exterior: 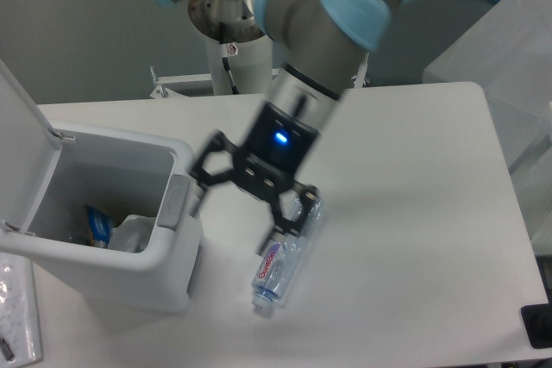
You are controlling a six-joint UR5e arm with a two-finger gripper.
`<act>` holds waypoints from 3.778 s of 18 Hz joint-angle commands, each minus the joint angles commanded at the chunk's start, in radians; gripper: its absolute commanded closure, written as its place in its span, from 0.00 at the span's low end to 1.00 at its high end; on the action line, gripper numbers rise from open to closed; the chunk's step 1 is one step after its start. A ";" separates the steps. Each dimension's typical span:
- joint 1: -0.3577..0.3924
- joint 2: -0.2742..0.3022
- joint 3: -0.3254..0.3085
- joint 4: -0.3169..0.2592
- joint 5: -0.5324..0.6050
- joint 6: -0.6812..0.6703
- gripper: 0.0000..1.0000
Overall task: Place the trash in the trash can
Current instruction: 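Lower the gripper around the clear water bottle and close on it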
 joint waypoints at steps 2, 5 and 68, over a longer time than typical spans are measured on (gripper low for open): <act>0.003 -0.040 0.011 0.000 0.069 0.003 0.00; -0.005 -0.091 0.041 -0.011 0.191 0.005 0.00; -0.069 -0.111 0.328 -0.184 0.210 0.029 0.84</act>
